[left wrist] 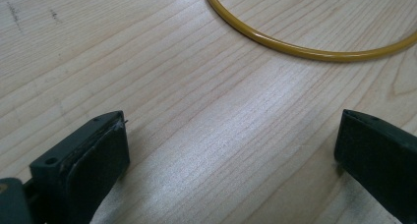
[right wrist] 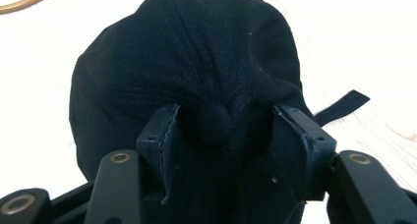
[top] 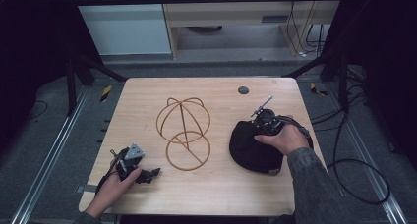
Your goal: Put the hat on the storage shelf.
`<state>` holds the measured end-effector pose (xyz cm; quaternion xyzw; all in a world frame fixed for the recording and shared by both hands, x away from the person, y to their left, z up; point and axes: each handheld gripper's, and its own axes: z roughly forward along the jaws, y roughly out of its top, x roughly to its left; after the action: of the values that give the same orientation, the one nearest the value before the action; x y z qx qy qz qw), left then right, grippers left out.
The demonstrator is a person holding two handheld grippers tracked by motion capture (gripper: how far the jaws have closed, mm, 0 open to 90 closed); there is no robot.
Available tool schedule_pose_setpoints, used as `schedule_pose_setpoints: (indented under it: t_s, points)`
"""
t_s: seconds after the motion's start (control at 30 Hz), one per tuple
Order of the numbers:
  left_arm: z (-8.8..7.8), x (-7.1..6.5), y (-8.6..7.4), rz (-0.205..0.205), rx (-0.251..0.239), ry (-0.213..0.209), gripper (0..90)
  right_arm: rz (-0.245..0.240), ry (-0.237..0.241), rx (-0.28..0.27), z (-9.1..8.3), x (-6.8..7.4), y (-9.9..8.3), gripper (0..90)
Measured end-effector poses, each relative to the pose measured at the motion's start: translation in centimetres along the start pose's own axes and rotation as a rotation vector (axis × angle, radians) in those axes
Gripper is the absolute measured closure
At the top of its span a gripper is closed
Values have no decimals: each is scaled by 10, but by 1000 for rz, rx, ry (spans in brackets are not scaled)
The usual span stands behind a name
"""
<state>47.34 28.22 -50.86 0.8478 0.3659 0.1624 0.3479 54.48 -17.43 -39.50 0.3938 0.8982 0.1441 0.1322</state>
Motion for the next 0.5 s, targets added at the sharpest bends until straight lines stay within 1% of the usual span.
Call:
schedule_pose_setpoints:
  t_s: [0.03, 0.07, 0.1, 0.17, 0.2, 0.23, 0.27, 0.3, 0.33, 0.37, 0.43, 0.47, 0.5]
  points:
    - [0, 0, 0, 0, 0, 0, 0, 7, 6, 3, 1, -1, 0, 477]
    - [0, 0, 0, 0, 0, 0, 0, 7, 6, 3, 1, -1, 0, 477]
    - [0, 0, 0, 0, 0, 0, 0, 10, 12, 2, 1, -2, 0, 499]
    - [0, 0, 0, 0, 0, 0, 0, 1, 22, -1, 2, -3, 0, 568]
    - [0, 0, 0, 0, 0, 0, 0, -3, 35, 1, 3, -3, 0, 631]
    - [0, 0, 0, 0, 0, 0, 0, -3, 35, 1, 3, -3, 0, 631]
    - [0, 0, 0, 0, 0, 0, 0, -4, 38, 1, 3, -3, 0, 657]
    - [0, 0, 0, 0, 0, 0, 0, -9, 44, 2, 3, -3, 0, 719]
    - [0, 0, 0, 0, 0, 0, 0, -12, 48, -2, 2, -3, 0, 757]
    - [0, 0, 0, 0, 0, -2, 0, -21, 52, -8, 1, -3, -1, 769]
    - [0, 0, 0, 0, 0, -2, 0, -18, 52, -9, 0, -2, -2, 769]
    - [0, 0, 0, 1, 0, -2, 0, -11, 46, -26, -4, -2, -4, 771]
    - [0, 0, 0, 1, 0, -1, 0, -11, 46, -26, -4, -2, -4, 771]
